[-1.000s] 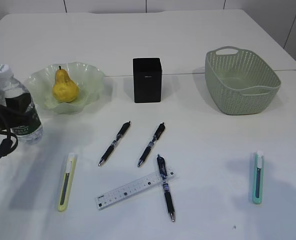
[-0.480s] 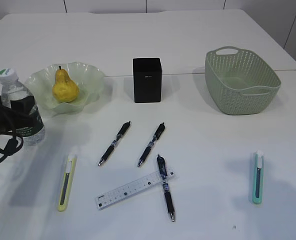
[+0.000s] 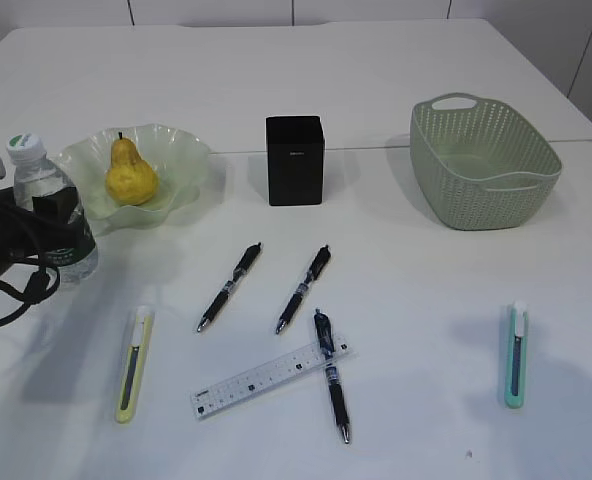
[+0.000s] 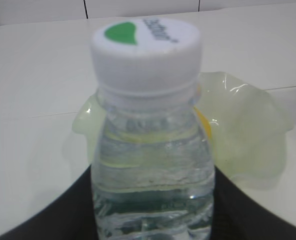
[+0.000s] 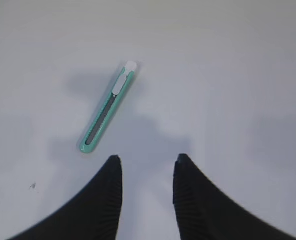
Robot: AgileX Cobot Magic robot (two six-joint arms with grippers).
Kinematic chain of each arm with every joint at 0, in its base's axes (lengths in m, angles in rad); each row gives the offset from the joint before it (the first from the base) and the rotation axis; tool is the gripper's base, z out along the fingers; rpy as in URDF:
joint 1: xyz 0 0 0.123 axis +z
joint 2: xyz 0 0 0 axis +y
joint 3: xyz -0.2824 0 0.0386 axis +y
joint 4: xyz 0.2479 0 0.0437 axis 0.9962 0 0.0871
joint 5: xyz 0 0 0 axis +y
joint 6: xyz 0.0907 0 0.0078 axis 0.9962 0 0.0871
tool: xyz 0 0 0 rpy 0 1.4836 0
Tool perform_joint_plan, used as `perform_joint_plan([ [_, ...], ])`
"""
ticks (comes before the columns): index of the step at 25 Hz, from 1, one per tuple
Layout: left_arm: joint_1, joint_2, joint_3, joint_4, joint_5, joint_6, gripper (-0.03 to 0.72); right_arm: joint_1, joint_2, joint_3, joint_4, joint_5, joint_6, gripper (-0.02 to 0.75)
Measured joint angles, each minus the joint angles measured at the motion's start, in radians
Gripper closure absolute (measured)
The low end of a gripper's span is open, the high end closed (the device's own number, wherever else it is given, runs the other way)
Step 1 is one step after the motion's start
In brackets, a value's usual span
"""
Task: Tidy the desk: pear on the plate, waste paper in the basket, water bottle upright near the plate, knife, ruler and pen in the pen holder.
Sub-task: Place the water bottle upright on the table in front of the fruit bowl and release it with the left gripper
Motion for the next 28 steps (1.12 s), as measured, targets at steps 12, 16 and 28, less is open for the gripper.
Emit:
perform_joint_plan([
  [12,0.0,0.0,0.0,0.0,0.0,0.0,0.274,0.0,0.0,0.0,0.0,-0.001,0.0,0.444],
  [16,0.0,0.0,0.0,-0.023,0.004,0.0,0.208,0.0,0.0,0.0,0.0,-0.001,-0.002,0.444],
  [28,0.0,-0.103,-0.002,-0.056,-0.02,-0.002,0.162,0.0,0.0,0.0,0.002,-0.001,0.0,0.444],
])
